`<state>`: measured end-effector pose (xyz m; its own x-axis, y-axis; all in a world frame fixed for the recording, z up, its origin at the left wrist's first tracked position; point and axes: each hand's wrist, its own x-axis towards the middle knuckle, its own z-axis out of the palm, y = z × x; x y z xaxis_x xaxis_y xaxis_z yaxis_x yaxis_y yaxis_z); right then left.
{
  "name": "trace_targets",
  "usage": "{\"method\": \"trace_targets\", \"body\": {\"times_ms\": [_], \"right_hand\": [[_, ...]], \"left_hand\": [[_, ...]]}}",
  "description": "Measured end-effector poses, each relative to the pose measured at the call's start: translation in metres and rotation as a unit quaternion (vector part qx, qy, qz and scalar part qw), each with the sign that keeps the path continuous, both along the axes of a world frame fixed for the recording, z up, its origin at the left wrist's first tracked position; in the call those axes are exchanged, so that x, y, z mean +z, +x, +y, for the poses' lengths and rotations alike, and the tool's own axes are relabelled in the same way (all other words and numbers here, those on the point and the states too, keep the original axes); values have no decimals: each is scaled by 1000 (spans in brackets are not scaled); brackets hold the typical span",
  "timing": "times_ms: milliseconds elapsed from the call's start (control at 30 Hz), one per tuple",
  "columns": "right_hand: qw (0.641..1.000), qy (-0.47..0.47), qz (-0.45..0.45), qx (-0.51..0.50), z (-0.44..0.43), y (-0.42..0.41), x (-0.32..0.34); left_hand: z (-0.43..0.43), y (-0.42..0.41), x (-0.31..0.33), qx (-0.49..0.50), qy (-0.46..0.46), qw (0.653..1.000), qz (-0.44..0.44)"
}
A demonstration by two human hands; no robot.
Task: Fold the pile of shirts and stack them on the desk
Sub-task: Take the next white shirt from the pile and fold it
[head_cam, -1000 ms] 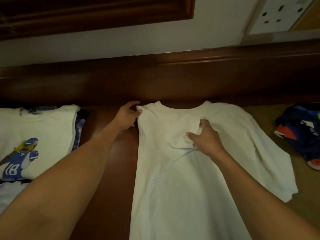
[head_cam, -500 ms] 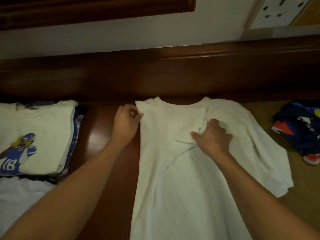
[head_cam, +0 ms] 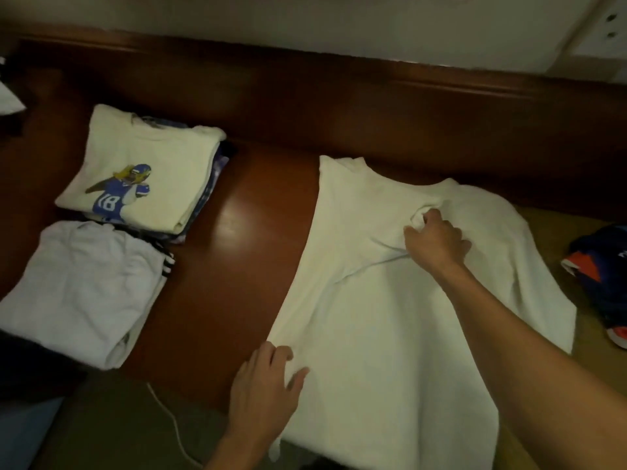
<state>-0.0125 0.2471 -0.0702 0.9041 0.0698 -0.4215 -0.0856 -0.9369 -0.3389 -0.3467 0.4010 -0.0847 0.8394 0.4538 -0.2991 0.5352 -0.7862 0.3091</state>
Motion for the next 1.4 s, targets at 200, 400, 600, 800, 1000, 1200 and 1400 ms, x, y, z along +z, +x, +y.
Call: {"method": "trace_targets", "body": {"times_ms": [200,400,600,800,1000,1200,1400], "right_hand": [[999,43,22,10,-6,8,3],[996,88,13,-9,-4,7,4],[971,236,-15,-26,13,17,35],[944,318,-50,-65,20,24,54],[974,187,39,-119,-1,11,15],[957,219,76,-177,0,11,6],[956,241,27,-163,2,25,28]], "left_hand": [[-23,-55,-8,49,82,995,20],[-31,-73,-5,49,121,991,-42],[-39,-74,23,93,105,981,-132],[-56,-83,20,76,69,982,-159],[-71,-98,-5,139,35,989,-29],[-72,-97,-1,173,-9,984,-53],[-78,-109,11,58,-23,981,-182]]}}
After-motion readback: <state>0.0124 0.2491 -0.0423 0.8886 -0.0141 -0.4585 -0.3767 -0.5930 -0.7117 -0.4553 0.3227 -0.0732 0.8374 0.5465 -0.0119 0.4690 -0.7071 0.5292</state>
